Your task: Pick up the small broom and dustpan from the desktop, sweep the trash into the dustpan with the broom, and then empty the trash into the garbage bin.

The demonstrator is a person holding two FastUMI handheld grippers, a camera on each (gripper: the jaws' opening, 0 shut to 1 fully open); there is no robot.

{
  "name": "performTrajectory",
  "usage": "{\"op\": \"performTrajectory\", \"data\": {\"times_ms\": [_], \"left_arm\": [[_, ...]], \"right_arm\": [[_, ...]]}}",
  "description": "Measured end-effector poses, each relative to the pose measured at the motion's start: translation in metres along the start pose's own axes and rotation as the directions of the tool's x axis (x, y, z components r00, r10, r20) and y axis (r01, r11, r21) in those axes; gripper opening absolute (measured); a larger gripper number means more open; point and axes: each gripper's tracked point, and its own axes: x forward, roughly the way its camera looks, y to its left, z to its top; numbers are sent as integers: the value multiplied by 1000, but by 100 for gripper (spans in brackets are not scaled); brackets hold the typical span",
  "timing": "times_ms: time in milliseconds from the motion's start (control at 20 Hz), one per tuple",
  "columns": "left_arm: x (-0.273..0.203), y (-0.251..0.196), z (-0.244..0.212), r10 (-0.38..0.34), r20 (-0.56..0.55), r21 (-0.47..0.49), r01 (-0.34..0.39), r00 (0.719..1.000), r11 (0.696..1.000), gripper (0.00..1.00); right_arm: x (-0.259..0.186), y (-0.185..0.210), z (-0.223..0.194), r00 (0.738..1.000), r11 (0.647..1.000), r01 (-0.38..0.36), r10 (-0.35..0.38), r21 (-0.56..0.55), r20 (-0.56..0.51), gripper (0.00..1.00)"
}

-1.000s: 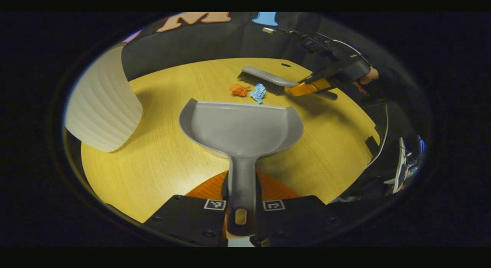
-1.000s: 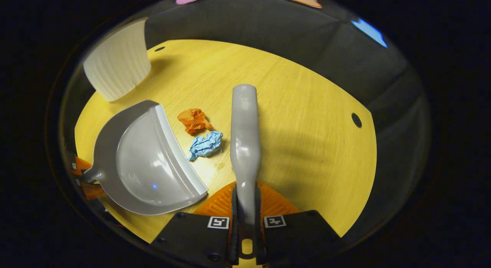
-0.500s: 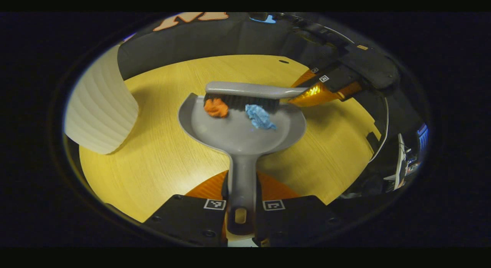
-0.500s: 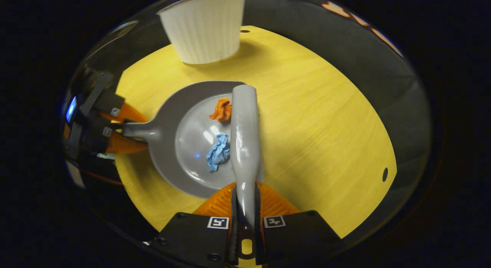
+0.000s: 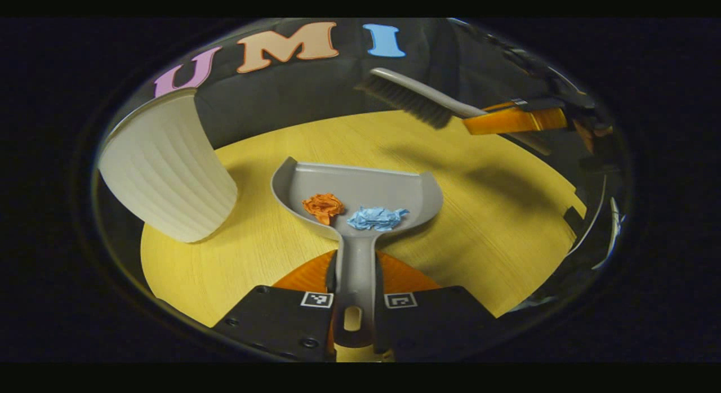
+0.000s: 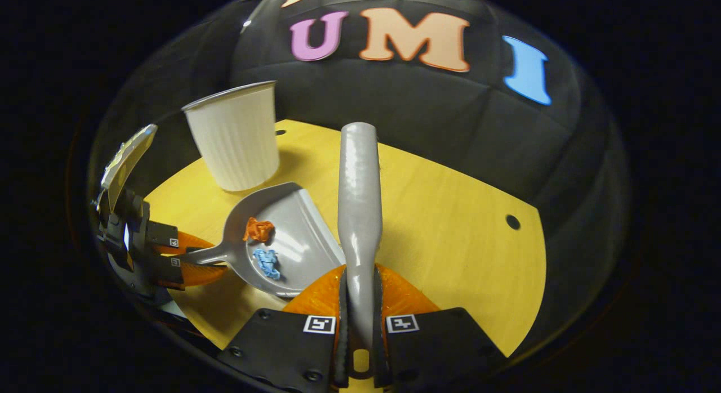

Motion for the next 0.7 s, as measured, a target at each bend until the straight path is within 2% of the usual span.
{"op": "performTrajectory", "data": {"times_ms": [100, 150, 250, 450, 550, 700], "left_arm": [[-13, 2, 21, 40, 85, -25, -38, 996, 999, 21], [-24, -1, 33, 54, 134, -33, -50, 990, 998, 18], [-43, -1, 56, 88, 217, -32, -83, 972, 996, 20], [-47, 2, 72, 169, 360, -22, -173, 917, 985, 17], [-50, 6, 74, 207, 407, -35, -211, 890, 977, 19], [-55, 9, 77, 307, 455, -62, -314, 836, 947, 17]], "right_arm": [[-13, -19, -23, 999, 998, 37, -36, 60, -15, 19], [-15, -24, -40, 998, 995, 51, -49, 84, -27, 18], [-28, -29, -64, 997, 988, 60, -55, 141, -45, 18], [-39, -23, -103, 996, 976, 47, -31, 211, -79, 19], [-34, -19, -107, 997, 976, 28, -11, 218, -81, 18], [-36, -17, -110, 996, 974, -17, 36, 225, -80, 18]]}}
